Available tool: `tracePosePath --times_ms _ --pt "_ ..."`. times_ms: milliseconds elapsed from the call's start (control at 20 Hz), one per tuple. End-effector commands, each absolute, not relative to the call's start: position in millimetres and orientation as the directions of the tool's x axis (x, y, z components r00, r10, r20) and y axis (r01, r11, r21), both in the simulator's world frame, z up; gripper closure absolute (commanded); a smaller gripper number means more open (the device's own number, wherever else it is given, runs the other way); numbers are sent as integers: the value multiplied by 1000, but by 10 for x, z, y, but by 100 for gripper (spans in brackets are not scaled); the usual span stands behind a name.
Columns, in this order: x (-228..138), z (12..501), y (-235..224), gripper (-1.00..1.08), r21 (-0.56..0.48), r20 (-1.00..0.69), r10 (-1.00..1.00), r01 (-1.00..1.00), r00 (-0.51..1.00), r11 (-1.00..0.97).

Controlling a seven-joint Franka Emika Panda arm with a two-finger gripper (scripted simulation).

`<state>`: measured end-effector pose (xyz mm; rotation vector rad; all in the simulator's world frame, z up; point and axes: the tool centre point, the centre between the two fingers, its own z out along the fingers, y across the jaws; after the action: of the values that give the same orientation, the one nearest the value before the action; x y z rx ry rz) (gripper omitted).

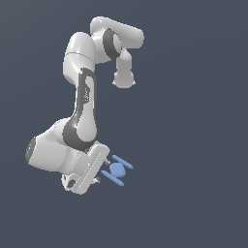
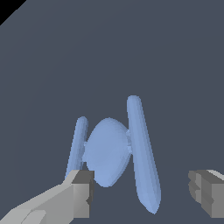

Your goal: Pick up the object and move it to a goal position.

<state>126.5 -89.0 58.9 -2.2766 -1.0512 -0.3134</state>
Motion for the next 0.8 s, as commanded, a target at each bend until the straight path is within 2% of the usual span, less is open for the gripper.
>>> tracePosePath --times_ms 0,750 --pt "1273 568 -940 -60 -421 471 607 767 641 -483" --pt "1271 423 -915 -60 -415 503 601 783 621 -463"
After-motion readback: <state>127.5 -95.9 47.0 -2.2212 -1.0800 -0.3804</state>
